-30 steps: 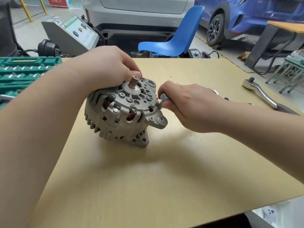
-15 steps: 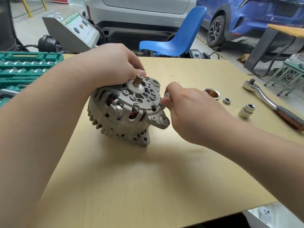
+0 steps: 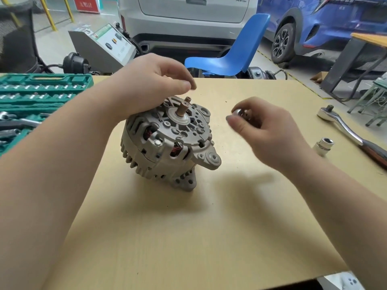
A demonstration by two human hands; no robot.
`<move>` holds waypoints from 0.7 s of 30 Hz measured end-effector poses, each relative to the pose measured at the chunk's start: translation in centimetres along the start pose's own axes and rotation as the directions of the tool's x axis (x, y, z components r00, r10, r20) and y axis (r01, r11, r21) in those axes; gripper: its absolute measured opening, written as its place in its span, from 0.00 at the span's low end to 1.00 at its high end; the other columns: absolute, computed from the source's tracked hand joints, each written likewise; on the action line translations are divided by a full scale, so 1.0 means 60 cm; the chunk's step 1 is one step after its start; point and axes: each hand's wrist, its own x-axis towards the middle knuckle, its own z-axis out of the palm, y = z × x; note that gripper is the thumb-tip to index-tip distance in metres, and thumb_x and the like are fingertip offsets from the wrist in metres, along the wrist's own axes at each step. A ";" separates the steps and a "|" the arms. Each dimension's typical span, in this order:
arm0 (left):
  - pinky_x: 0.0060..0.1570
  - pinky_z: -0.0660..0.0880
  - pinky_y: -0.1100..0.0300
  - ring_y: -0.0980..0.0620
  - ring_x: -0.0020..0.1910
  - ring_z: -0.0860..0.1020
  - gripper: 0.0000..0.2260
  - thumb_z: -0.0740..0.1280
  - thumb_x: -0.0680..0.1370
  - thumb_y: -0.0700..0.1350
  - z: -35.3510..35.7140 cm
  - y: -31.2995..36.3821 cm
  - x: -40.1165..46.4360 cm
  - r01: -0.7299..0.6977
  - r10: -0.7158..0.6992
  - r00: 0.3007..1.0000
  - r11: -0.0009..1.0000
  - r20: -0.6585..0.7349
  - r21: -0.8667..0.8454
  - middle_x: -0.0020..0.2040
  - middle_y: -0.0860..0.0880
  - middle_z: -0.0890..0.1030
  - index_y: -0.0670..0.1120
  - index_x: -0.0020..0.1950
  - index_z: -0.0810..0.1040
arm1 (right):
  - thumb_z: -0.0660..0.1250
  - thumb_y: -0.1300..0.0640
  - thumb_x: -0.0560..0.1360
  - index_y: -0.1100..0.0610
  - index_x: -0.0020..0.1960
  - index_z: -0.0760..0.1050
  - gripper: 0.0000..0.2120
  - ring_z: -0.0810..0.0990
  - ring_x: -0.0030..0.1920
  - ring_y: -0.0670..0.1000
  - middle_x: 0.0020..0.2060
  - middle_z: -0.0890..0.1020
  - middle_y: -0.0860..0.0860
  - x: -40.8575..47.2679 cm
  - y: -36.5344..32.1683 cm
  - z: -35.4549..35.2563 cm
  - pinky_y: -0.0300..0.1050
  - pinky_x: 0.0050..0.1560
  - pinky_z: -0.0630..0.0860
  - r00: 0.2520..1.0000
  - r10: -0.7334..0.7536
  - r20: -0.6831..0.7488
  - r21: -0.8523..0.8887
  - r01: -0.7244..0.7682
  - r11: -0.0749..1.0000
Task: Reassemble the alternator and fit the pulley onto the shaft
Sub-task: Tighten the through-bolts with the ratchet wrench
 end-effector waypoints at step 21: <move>0.63 0.70 0.60 0.70 0.62 0.77 0.12 0.76 0.70 0.66 -0.025 0.001 -0.012 -0.164 0.137 0.973 0.976 0.183 0.142 0.60 0.71 0.82 0.61 0.45 0.89 | 0.64 0.52 0.84 0.45 0.69 0.79 0.15 0.76 0.61 0.59 0.59 0.82 0.51 -0.011 0.088 0.053 0.53 0.58 0.68 0.992 0.127 0.008 -0.671 -0.089 0.736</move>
